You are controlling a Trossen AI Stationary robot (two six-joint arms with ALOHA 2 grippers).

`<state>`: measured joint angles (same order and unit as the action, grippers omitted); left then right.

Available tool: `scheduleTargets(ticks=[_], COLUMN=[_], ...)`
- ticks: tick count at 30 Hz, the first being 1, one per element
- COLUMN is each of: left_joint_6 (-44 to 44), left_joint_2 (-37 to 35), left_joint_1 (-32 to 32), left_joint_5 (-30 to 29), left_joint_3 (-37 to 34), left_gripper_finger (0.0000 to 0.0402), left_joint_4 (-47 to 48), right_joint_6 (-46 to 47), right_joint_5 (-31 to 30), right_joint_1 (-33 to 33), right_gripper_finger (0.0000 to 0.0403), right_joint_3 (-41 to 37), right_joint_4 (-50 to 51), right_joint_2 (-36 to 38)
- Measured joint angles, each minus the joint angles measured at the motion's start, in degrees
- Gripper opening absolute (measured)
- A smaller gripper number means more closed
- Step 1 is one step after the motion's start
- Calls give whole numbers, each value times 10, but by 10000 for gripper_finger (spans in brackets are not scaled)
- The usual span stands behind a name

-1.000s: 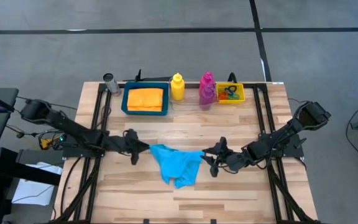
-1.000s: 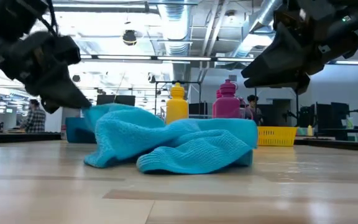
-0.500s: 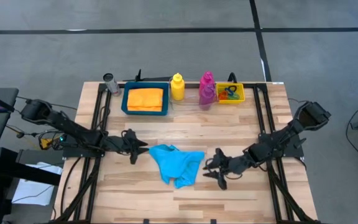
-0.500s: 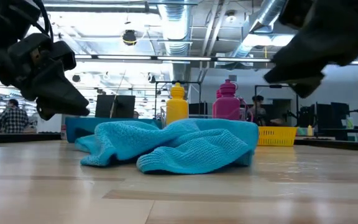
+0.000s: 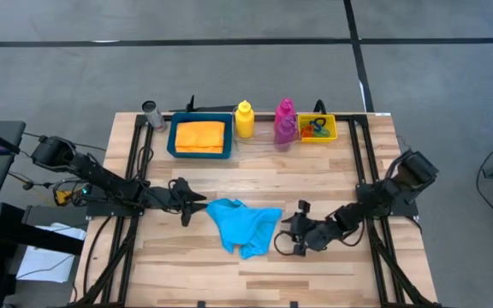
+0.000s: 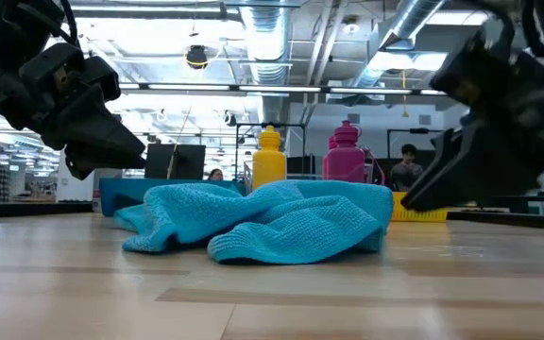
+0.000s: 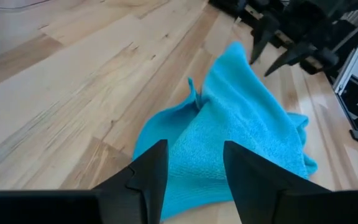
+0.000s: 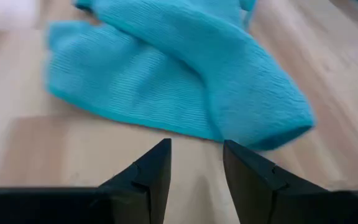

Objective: Pick & Place Sports Items
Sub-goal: Fold the blue towel

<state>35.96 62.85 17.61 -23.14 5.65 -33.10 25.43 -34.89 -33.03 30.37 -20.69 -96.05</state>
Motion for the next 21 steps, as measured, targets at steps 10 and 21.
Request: scheduleTargets(ticks=[10,21], left_joint_6=[-1,-1], left_joint_2=[0,0], left_joint_1=[0,0], left_joint_5=[-9,-9], left_joint_3=[0,0], left_gripper_finger=[149,149], left_joint_4=[0,0], right_joint_6=[16,25], right_joint_5=[-46,-56], right_joint_1=[20,20], right_gripper_finger=[138,138], right_joint_3=[0,0], right_joint_4=[-13,-27], right_joint_2=[-20,-20])
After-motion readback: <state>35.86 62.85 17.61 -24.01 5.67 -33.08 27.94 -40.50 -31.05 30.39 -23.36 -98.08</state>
